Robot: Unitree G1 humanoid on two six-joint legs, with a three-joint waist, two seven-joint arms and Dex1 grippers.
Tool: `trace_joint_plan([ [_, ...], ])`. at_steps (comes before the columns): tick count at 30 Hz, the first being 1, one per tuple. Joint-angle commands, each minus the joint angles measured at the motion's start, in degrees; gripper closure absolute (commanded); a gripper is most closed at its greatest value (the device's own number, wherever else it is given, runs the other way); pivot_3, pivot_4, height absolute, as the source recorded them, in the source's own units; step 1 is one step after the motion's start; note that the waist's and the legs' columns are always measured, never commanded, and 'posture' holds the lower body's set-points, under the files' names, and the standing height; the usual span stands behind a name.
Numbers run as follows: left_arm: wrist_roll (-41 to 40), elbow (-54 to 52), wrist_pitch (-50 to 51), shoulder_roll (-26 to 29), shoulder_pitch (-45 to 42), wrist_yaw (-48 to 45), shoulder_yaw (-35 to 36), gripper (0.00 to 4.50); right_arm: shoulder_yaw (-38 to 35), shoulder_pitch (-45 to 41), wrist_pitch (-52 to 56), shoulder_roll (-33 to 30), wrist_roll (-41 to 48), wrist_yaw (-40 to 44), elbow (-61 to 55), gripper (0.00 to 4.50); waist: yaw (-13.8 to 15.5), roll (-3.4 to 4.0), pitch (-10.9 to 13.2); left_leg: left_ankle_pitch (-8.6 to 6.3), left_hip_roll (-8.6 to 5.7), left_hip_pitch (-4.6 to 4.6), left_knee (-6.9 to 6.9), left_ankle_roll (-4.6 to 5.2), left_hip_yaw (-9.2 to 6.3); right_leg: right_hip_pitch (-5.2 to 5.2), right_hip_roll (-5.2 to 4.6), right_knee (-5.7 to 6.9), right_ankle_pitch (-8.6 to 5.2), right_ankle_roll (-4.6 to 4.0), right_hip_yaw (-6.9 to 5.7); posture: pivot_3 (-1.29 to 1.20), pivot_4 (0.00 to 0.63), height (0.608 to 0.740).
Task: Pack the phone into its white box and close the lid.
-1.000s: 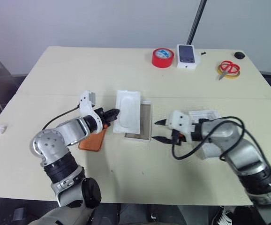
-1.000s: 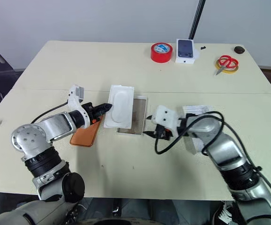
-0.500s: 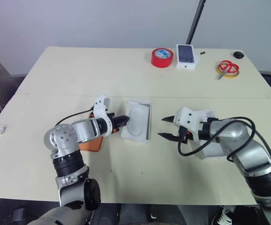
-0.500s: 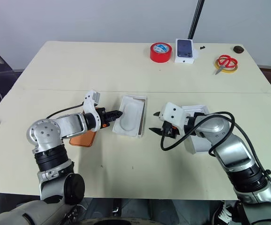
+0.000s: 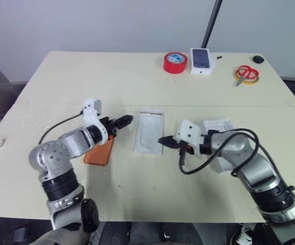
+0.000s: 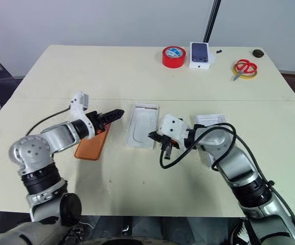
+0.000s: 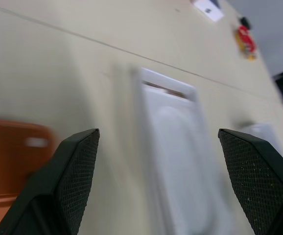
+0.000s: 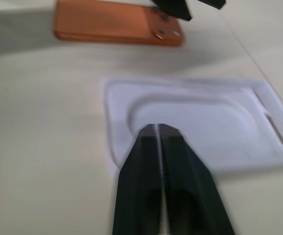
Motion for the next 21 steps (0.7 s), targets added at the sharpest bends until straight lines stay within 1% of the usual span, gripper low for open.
trace_joint_plan([
  [1,1.47,-4.74,-9.0,8.48,4.15,-9.36,-5.55,0.43,2.1,-1.37,-0.18,0.19,1.57,3.08,-2.73,4.44,0.05,0.0,0.0,-0.01,0.0,-0.01,0.0,0.01,0.01,-0.01,-0.02,-0.01,0.0,0.0,0.0,0.0,0.15,0.732],
  [2,2.74,-6.0,-12.7,12.62,7.08,-13.85,-8.05,0.43,2.93,-1.57,-0.26,-0.06,2.0,4.57,-2.69,4.44,0.08,0.0,0.0,-0.01,0.0,-0.02,-0.01,0.02,0.01,-0.01,-0.04,-0.02,0.0,-0.01,0.0,0.0,0.15,0.732],
  [4,4.43,-7.55,-18.57,18.34,11.48,-20.34,-11.31,0.43,4.18,-1.93,-0.66,-0.27,1.82,6.07,-1.97,4.44,0.03,0.0,0.0,-0.05,0.0,-0.01,-0.04,0.08,0.02,-0.02,-0.08,-0.06,-0.01,-0.02,0.0,0.0,0.15,0.732],
  [7,6.75,-10.03,-26.99,25.86,18.39,-29.3,-14.0,0.43,6.59,-3.04,-2.4,0.51,-1.06,6.14,1.82,4.44,0.06,0.0,0.0,-0.05,0.03,-0.01,-0.05,0.09,0.03,-0.01,-0.16,-0.07,-0.02,-0.06,-0.01,0.0,0.15,0.732],
  [10,8.68,-11.45,-32.98,30.61,23.84,-34.66,-14.96,0.43,7.55,-3.78,-2.84,1.3,-2.28,5.58,3.78,4.44,0.09,0.01,0.01,-0.06,0.06,-0.01,-0.07,0.1,0.05,-0.02,-0.22,-0.12,-0.02,-0.13,-0.01,0.0,0.15,0.732],
  [13,9.72,-11.88,-36.2,32.44,27.22,-36.56,-15.16,0.43,7.87,-4.18,-3.03,2.14,-3.27,5.07,4.75,4.44,0.12,0.01,0.01,-0.06,0.08,-0.02,-0.08,0.11,0.06,-0.03,-0.23,-0.14,-0.09,-0.26,-0.01,0.0,0.15,0.732],
  [21,9.42,-11.45,-37.8,31.01,28.28,-35.06,-15.33,0.43,6.88,-5.78,-2.98,4.17,-5.2,2.22,7.23,4.44,0.09,0.01,0.01,-0.08,0.08,-0.02,-0.07,0.15,0.07,-0.03,-0.13,-0.13,0.0,-0.09,0.0,0.0,0.15,0.732],
])
